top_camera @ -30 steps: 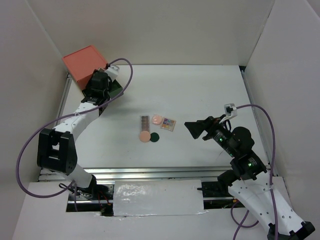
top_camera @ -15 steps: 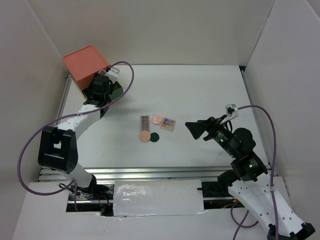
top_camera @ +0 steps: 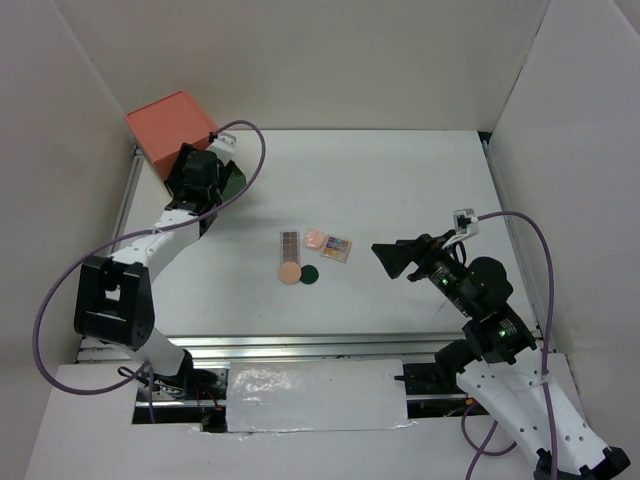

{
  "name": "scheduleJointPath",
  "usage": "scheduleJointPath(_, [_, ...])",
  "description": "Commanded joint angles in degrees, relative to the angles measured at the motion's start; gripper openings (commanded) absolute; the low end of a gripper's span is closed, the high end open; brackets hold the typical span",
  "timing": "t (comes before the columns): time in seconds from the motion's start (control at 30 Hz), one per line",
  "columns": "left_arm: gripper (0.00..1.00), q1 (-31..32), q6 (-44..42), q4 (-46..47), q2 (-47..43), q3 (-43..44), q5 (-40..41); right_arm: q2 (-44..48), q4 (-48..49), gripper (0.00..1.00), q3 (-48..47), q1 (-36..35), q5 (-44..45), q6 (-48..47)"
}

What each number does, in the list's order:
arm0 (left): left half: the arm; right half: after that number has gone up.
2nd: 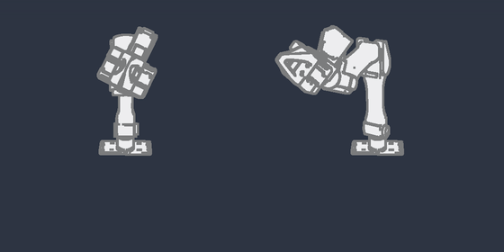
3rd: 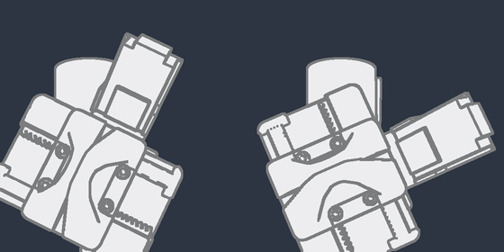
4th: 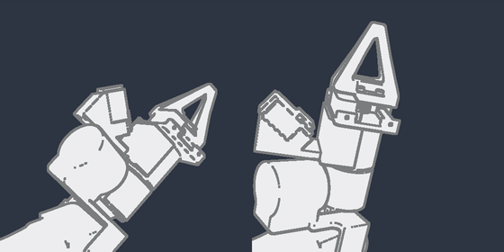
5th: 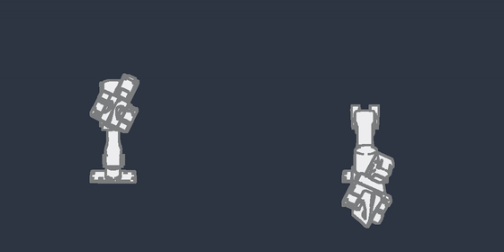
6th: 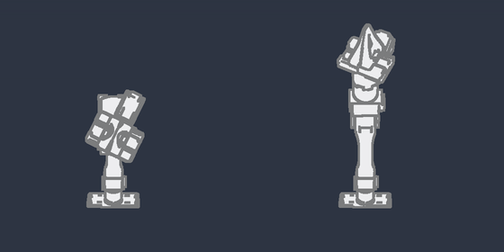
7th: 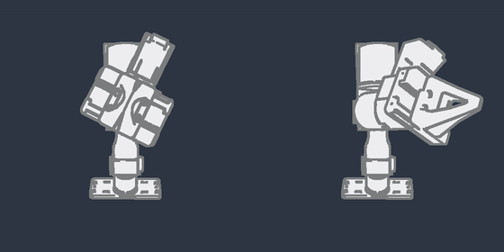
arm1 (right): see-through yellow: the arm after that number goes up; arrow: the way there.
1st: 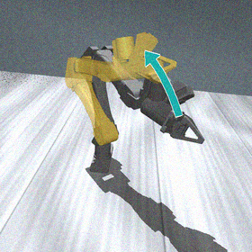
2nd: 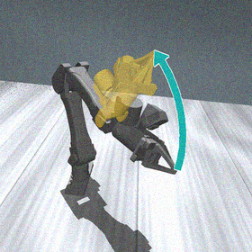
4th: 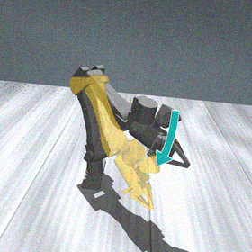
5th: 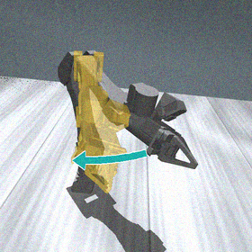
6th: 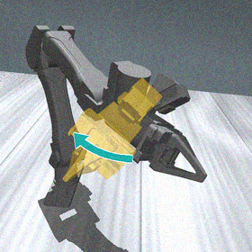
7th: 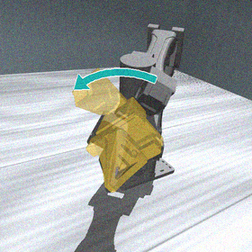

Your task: Organize the makeup

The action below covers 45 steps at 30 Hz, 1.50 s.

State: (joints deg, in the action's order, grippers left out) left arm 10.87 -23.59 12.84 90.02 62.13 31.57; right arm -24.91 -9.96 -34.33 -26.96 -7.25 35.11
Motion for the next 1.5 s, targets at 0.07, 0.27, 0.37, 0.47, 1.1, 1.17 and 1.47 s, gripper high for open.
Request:
scheduleJointPath(0.07, [0.96,5.46,10.63,-2.28,-5.21,8.34,3.40,0.56,1.26,1.00,-0.13,0.33,1.35,-0.13])
scheduleJointPath(0.27, [0.99,9.51,49.97,-35.50,1.20,27.87,-9.05,1.79,0.29,1.00,-0.22,0.24,3.90,-0.66])
scheduleJointPath(0.37, [0.99,14.77,59.76,-37.00,2.52,22.79,-11.64,1.97,-0.41,1.00,-0.39,0.24,4.61,-0.83])
scheduleJointPath(0.47, [0.99,23.65,64.96,-39.19,6.55,20.05,-6.72,2.05,-0.33,1.00,-0.39,0.33,5.05,-0.92])
scheduleJointPath(1.1, [0.99,30.00,69.91,-35.87,16.06,10.29,-3.80,-15.08,-8.06,1.00,-7.07,0.24,11.38,-1.27])
scheduleJointPath(1.17, [0.99,29.12,69.74,-35.61,17.47,9.94,-4.15,-15.09,-7.27,1.00,-6.63,0.15,10.68,-1.54])
scheduleJointPath(1.47, [0.85,27.10,69.65,-31.30,17.30,5.73,-4.68,-15.17,-4.64,1.00,-5.49,0.24,8.48,-1.98])
